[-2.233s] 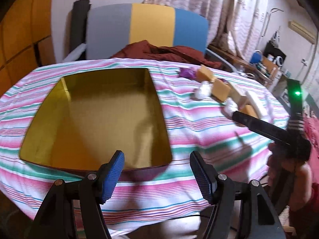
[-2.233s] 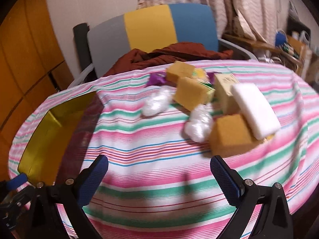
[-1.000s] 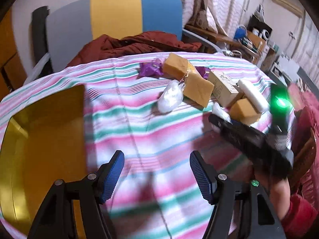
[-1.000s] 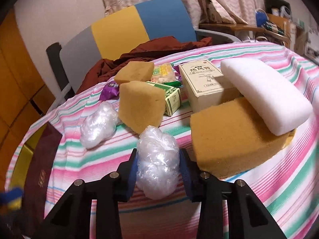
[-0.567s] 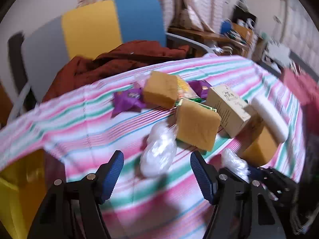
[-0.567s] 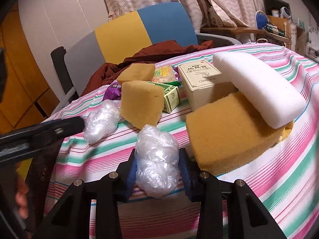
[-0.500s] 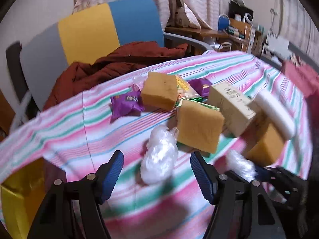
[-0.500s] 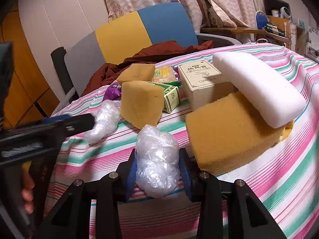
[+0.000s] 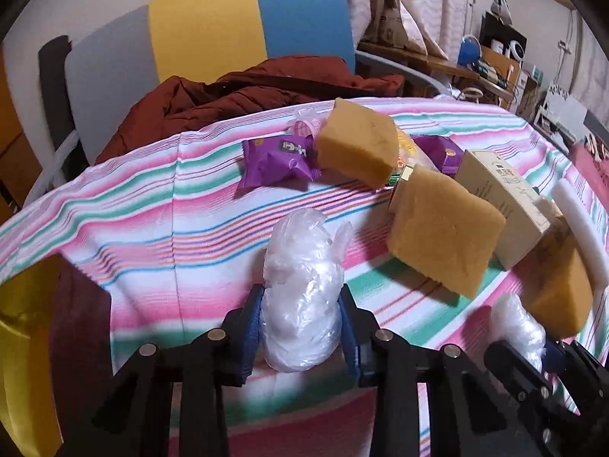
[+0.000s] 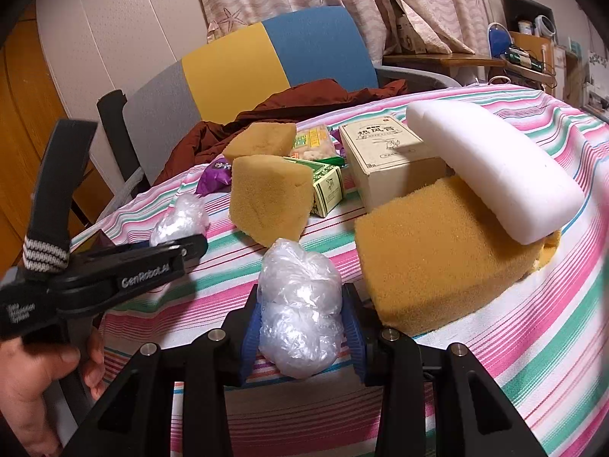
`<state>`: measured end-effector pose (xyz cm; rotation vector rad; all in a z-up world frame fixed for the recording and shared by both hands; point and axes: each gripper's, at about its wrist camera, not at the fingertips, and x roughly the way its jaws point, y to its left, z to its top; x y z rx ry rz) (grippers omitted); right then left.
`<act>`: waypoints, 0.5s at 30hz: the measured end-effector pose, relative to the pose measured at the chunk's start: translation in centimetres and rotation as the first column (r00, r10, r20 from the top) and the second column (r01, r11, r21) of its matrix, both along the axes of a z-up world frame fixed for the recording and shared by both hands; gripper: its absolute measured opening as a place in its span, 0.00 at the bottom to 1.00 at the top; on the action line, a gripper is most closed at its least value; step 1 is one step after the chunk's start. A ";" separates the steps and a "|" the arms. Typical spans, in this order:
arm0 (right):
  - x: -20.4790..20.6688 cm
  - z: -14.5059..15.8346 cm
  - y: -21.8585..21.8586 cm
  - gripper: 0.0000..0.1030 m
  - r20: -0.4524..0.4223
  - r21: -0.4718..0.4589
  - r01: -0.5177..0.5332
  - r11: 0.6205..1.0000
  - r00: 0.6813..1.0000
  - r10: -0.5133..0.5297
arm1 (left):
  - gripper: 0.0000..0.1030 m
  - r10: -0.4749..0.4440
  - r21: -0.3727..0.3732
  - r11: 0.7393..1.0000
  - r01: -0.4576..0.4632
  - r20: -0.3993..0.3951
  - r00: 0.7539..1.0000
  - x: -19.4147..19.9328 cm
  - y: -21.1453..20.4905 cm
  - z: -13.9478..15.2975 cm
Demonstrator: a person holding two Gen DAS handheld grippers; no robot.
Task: Organize objects
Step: 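Grasp a plastic-wrapped white bundle with the right gripper while the left gripper grasps another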
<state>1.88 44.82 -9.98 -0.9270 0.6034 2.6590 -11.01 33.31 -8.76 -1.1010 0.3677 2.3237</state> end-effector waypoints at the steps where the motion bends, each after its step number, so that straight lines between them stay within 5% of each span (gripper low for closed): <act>1: 0.0 0.0 0.0 0.38 0.000 0.000 0.000 1.000 1.000 0.000 | 0.35 0.006 0.011 1.000 -0.006 -0.010 1.000 0.5 -0.3 -0.1; 15: 0.0 0.1 -0.2 0.38 0.008 0.028 0.002 1.000 1.000 -0.003 | 0.35 0.017 0.091 0.996 -0.014 -0.031 0.999 4.8 -3.2 -0.2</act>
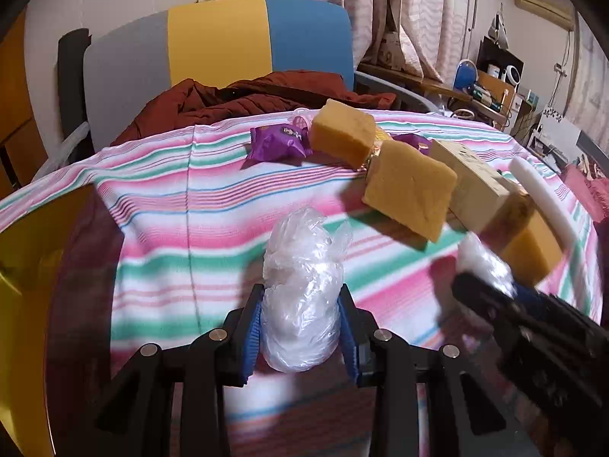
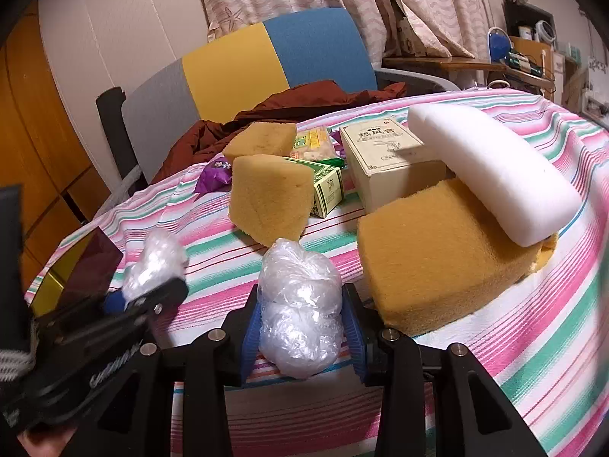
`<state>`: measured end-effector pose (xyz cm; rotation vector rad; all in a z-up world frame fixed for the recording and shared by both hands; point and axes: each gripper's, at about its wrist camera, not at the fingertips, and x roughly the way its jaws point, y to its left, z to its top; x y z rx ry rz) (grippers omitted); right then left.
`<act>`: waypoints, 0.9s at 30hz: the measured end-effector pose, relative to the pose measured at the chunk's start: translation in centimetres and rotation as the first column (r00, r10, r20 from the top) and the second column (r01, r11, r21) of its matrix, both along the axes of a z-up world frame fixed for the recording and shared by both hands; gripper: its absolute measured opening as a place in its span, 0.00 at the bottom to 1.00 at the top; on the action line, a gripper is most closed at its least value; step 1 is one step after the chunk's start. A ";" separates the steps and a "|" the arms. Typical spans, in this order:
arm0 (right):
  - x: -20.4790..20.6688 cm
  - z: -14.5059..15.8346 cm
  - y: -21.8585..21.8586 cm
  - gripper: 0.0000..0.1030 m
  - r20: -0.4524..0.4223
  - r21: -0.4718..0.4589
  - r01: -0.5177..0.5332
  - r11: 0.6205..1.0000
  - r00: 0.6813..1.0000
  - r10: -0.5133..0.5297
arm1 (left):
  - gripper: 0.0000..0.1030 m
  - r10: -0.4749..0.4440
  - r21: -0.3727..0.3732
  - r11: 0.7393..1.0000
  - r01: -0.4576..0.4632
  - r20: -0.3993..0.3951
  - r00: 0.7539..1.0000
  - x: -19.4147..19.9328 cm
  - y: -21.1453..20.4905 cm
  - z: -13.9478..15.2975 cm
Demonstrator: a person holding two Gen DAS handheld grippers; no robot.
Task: Organize objects
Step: 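Grasp a plastic-wrapped white bundle with the right gripper while the left gripper grasps another, then carry both plastic bundles over the gold tray and open both grippers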
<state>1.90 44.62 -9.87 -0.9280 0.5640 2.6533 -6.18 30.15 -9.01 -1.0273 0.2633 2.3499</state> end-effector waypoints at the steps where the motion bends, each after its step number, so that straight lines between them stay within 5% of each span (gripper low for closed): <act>1: 0.0 0.0 -0.1 0.38 0.002 0.005 0.001 1.000 1.000 -0.001 | 0.35 0.000 0.004 1.000 0.000 -0.003 1.000 0.4 -0.3 0.0; 13: 0.6 0.4 -2.9 0.39 0.040 0.068 -0.038 0.997 0.999 0.035 | 0.33 -0.019 0.069 0.997 0.019 -0.003 1.000 4.5 -3.7 -0.6; 17: 1.0 0.4 -3.6 0.39 0.047 0.032 -0.038 0.999 0.998 0.036 | 0.33 -0.053 0.052 0.997 0.053 -0.006 0.999 6.0 -4.2 -0.2; 27: 2.0 0.8 -5.0 0.39 0.073 -0.057 -0.034 0.998 0.997 0.038 | 0.33 -0.094 0.148 0.984 0.101 -0.053 0.994 10.1 -8.5 4.1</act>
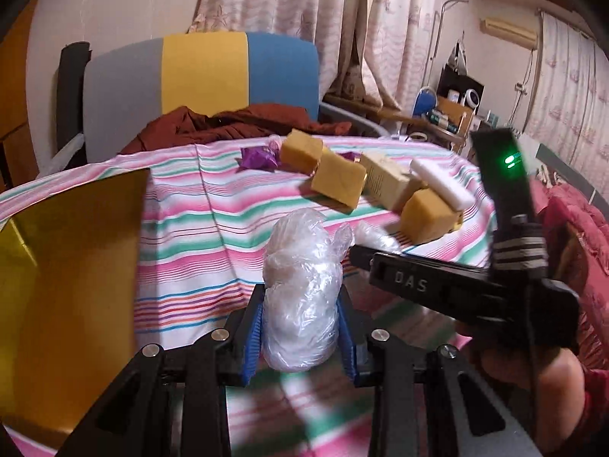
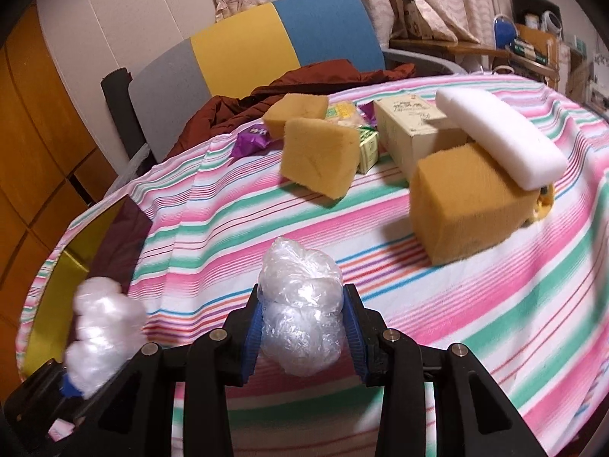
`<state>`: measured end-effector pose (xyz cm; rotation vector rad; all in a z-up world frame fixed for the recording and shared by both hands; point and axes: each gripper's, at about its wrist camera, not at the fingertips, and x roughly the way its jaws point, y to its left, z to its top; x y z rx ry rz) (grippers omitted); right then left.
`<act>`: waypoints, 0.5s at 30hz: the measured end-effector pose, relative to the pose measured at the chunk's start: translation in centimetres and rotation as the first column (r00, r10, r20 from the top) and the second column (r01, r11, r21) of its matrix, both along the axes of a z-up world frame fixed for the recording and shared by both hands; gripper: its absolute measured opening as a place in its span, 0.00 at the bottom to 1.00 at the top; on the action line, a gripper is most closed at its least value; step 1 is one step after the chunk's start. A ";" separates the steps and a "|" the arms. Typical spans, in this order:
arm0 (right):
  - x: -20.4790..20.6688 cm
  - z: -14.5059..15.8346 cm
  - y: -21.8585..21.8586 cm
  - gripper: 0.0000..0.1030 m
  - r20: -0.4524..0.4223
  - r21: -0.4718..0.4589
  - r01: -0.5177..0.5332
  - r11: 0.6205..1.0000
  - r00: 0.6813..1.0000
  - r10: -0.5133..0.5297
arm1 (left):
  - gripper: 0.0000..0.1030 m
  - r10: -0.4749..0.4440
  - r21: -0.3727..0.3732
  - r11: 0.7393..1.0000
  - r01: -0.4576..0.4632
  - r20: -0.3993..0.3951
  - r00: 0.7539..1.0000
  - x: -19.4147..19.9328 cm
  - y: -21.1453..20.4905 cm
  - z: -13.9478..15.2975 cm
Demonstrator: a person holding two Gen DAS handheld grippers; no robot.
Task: Organize objects
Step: 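Carry both plastic bundles over the gold tray and open both grippers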
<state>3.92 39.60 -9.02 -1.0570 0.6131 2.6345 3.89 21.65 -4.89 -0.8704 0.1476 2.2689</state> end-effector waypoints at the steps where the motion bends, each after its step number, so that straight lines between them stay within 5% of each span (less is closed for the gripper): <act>1: 0.1 0.1 -0.4 0.38 0.002 -0.013 -0.009 1.000 1.000 0.009 | 0.33 0.004 0.008 1.000 -0.004 0.001 1.000 0.2 -0.8 0.3; 15: 1.0 4.3 -8.3 0.38 -0.118 -0.050 -0.243 0.969 0.965 0.236 | 0.33 0.224 0.032 0.974 -0.223 -0.014 0.975 -1.1 -13.5 3.3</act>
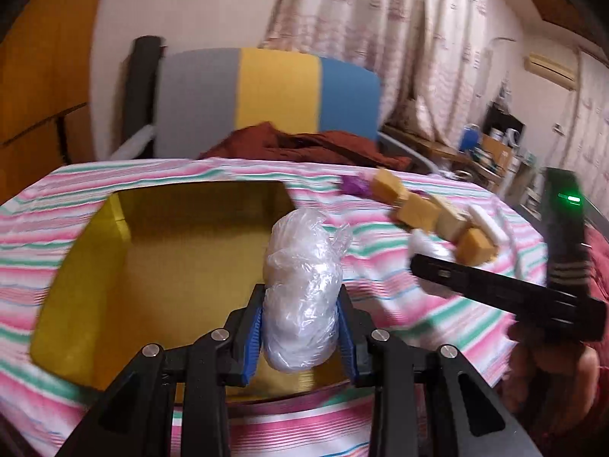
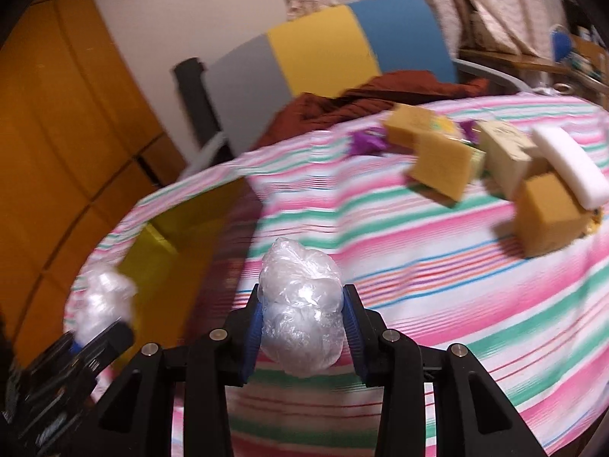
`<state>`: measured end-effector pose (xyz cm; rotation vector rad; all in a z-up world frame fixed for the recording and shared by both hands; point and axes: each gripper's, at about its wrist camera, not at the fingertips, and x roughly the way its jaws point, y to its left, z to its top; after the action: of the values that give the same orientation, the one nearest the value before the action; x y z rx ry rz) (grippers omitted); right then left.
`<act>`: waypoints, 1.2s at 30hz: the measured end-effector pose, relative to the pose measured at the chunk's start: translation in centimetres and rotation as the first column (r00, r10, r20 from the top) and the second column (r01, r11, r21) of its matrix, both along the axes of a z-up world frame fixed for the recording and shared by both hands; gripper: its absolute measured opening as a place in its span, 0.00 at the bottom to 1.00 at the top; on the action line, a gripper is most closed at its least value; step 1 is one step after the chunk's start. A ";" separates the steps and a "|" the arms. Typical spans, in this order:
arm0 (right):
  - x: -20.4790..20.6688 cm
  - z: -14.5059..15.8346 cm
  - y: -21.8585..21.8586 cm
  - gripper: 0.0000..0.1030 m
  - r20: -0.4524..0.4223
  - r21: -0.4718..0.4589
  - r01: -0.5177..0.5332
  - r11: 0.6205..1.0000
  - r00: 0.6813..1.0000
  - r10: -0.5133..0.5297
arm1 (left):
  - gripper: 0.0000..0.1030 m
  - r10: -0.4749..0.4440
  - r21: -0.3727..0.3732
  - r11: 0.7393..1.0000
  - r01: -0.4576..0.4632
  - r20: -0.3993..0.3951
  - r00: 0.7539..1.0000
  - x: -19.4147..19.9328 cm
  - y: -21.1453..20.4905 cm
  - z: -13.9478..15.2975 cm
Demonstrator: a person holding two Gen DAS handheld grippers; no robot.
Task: Organize objects
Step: 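Carry both plastic bundles over the gold tray and open both grippers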
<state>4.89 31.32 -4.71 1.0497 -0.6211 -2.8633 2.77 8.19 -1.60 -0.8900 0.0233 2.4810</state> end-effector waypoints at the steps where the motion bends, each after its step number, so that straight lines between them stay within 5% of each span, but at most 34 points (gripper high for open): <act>1: -0.1 0.3 -0.8 0.38 -0.010 -0.004 -0.026 1.000 1.000 0.026 | 0.33 0.027 -0.003 1.000 -0.027 0.005 1.000 -0.3 -0.9 0.0; 8: -1.1 2.1 -7.9 0.39 -0.034 0.019 -0.235 0.972 0.971 0.235 | 0.33 0.147 -0.019 0.989 -0.146 0.058 0.987 -2.1 -5.5 -1.1; 16: -3.4 1.1 -13.8 0.41 0.018 0.033 -0.351 0.936 0.936 0.351 | 0.33 0.234 -0.050 0.972 -0.230 0.104 0.967 -3.9 -8.7 -2.6; 18: -3.9 0.9 -14.5 0.45 0.025 0.030 -0.356 0.934 0.934 0.356 | 0.34 0.250 -0.055 0.968 -0.245 0.119 0.961 -4.3 -9.3 -3.0; 20: -4.5 0.5 -15.1 0.68 0.040 0.029 -0.351 0.936 0.936 0.350 | 0.35 0.271 -0.054 0.963 -0.266 0.133 0.953 -4.5 -10.0 -3.2; 22: -4.4 0.4 -15.1 0.74 0.030 0.025 -0.342 0.939 0.939 0.341 | 0.41 0.301 -0.059 0.953 -0.296 0.144 0.943 -4.8 -10.4 -3.3; 24: -3.9 0.5 -15.1 0.75 0.009 0.027 -0.343 0.939 0.940 0.342 | 0.49 0.330 -0.064 0.944 -0.325 0.137 0.934 -4.8 -10.7 -3.3; 36: -2.8 0.8 -12.5 0.79 -0.009 -0.018 -0.268 0.963 0.963 0.268 | 0.51 0.368 -0.040 0.930 -0.366 0.080 0.926 -3.8 -10.7 -2.2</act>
<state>2.13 18.80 -3.94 1.0331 -0.4632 -2.6212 -1.06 -2.47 -3.77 -1.0959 -0.1571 2.7866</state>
